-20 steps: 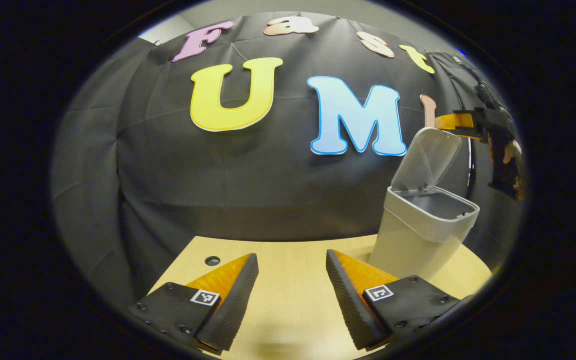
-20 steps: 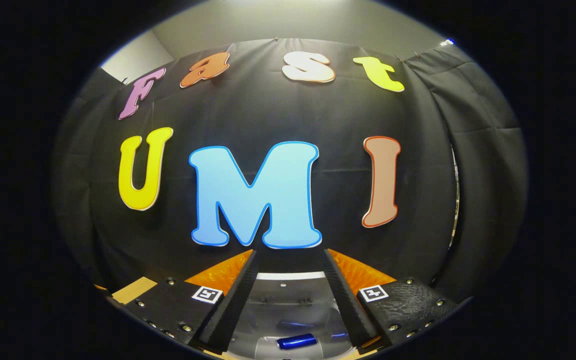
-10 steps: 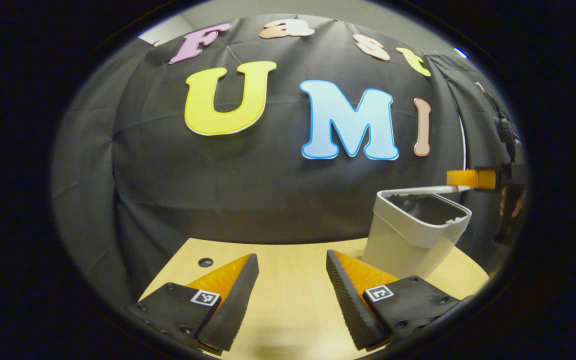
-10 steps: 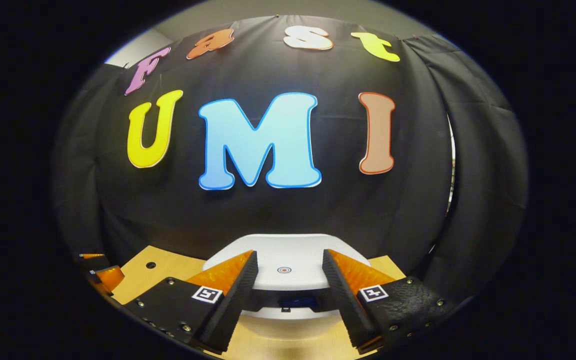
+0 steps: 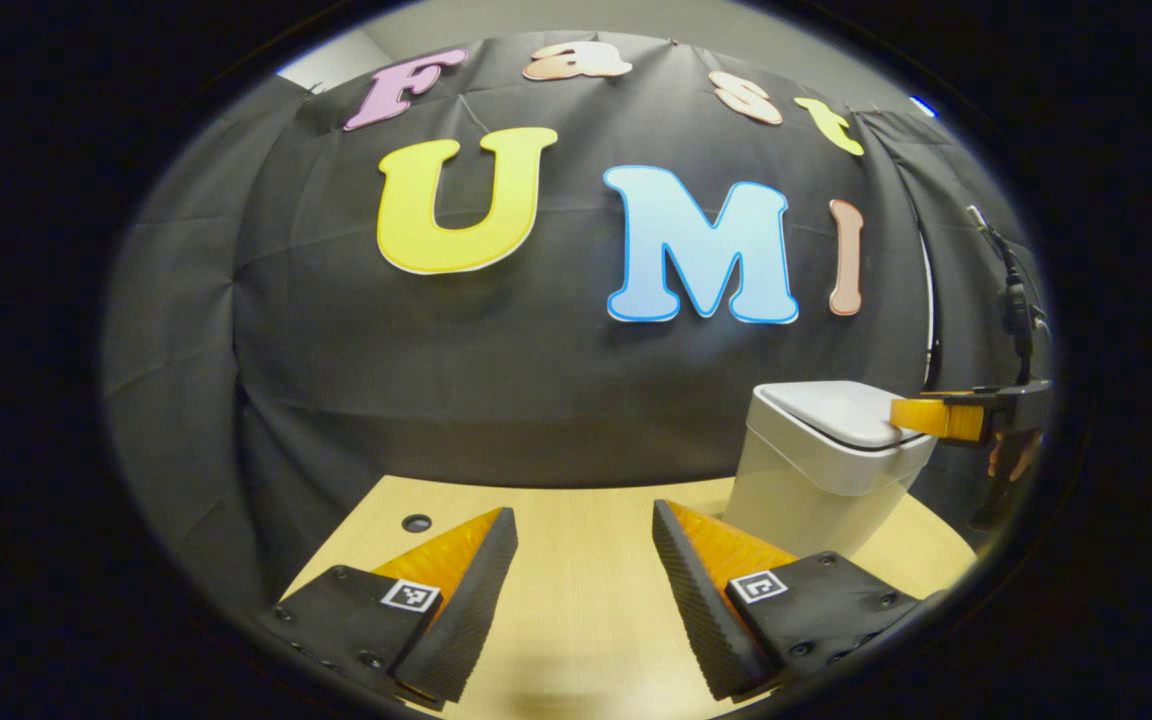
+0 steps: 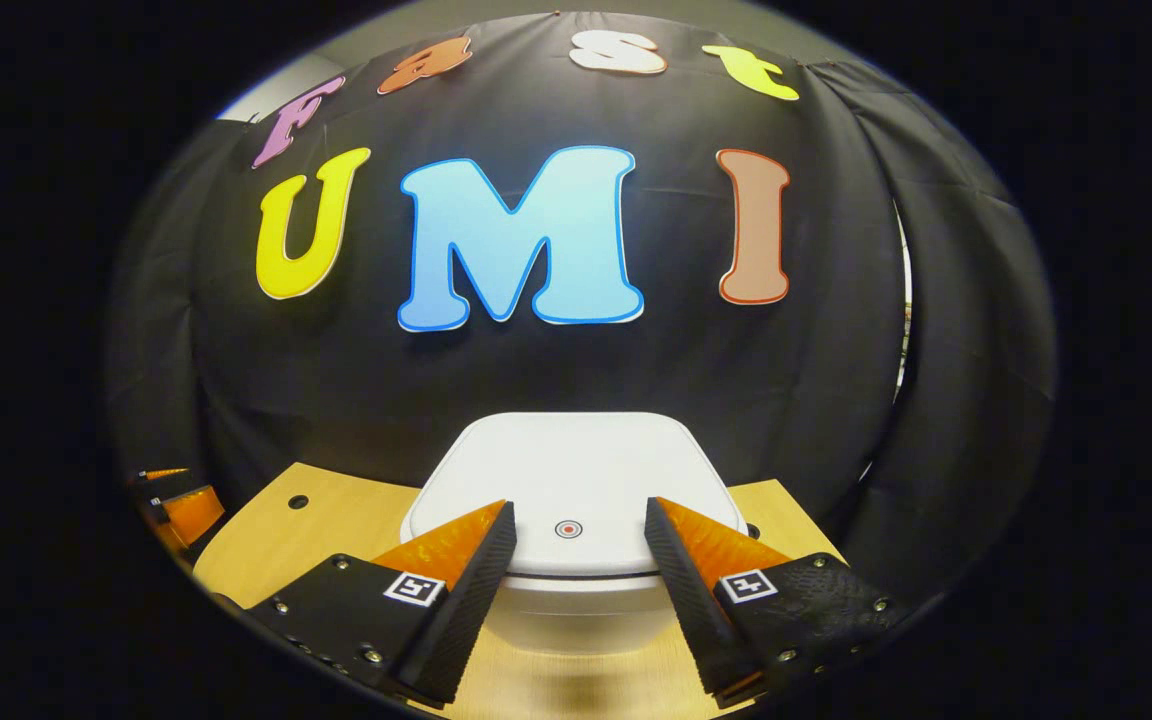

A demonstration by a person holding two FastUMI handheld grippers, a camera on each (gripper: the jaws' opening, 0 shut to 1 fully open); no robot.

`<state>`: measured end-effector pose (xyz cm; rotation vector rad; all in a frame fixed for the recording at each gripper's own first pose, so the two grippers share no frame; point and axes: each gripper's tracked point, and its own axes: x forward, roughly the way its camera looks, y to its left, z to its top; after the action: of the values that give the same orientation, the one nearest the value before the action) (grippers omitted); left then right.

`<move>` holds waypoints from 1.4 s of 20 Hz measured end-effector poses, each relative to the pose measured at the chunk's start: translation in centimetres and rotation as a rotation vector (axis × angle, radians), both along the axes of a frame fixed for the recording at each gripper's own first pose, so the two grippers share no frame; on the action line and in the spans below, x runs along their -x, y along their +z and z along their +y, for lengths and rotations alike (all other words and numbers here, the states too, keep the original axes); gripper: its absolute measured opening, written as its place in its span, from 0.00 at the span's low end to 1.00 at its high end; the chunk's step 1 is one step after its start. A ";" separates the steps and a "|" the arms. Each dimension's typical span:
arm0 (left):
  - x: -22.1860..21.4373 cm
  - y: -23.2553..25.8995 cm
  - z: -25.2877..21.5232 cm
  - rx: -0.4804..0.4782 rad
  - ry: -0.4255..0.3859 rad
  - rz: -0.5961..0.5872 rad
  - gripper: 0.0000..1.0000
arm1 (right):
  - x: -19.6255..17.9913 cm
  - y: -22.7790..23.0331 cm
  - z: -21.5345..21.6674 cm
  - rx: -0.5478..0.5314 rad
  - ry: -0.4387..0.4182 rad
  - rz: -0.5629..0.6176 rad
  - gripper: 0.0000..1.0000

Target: Press the lid of the desktop garbage bin to open it, pick up the crumpled paper on the desktop and throw it into the bin, then pick up the pop can on the desktop and drop it into the bin, and finally close the garbage bin lid.

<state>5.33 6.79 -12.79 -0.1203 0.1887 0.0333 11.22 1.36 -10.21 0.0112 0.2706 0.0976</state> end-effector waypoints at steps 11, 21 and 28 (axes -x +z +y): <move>0.3 0.4 -0.8 -0.006 -0.013 -0.005 0.96 | 0.3 -0.4 0.0 0.012 0.005 -0.010 0.85; 0.3 0.2 -1.5 -0.003 -0.018 -0.003 0.96 | 0.8 -0.8 0.1 0.009 0.014 -0.077 0.86; 0.3 1.1 -1.9 -0.017 -0.020 -0.021 0.96 | 1.0 0.2 -0.3 0.017 0.020 -0.091 0.84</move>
<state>5.01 4.84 -11.65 -0.1015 0.1686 0.0142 10.20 1.08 -9.99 -0.0125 0.1805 0.1159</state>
